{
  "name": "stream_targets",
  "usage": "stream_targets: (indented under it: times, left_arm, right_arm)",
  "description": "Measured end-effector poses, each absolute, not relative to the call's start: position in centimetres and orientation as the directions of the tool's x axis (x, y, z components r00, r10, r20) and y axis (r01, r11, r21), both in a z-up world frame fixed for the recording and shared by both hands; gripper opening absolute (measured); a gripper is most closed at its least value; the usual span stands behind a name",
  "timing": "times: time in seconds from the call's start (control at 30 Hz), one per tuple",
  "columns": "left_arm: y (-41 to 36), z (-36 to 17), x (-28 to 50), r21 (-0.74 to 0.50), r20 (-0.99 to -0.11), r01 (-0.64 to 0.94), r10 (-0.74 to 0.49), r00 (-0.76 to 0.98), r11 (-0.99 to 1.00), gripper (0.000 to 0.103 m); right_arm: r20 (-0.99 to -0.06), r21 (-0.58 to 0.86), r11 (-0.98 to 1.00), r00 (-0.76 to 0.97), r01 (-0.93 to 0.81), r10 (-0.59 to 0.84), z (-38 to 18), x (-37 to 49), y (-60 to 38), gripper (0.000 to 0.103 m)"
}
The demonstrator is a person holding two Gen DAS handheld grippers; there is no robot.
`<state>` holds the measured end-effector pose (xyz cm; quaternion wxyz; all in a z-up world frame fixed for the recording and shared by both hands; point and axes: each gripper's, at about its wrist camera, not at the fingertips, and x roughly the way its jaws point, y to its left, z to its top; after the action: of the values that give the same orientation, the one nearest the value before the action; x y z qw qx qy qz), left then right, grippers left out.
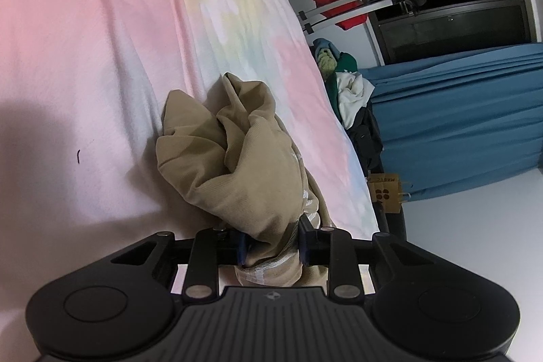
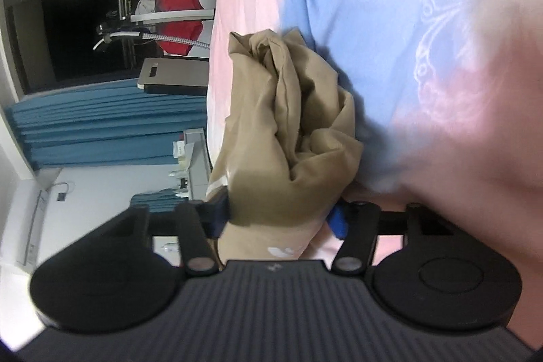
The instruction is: Fold clothes
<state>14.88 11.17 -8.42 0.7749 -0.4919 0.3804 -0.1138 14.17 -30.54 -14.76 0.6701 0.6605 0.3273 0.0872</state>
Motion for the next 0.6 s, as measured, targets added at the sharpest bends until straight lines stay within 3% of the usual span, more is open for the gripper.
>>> stream_targets:
  times: [0.2,0.6]
  left_arm:
    - [11.2,-8.4,15.3,-0.851,-0.477,-0.204,-0.551,0.685,0.483,0.029]
    - [10.7,-7.3,15.7,-0.855,-0.451,-0.159,-0.558,0.696,0.493,0.029]
  right_arm:
    - [-0.322,0.947,0.185,0.785,0.264,0.529,-13.8,14.1,-30.9,0.043]
    - [-0.263,0.956,0.254,0.817,0.148,0.514,-11.2,13.3,-31.3,0.036]
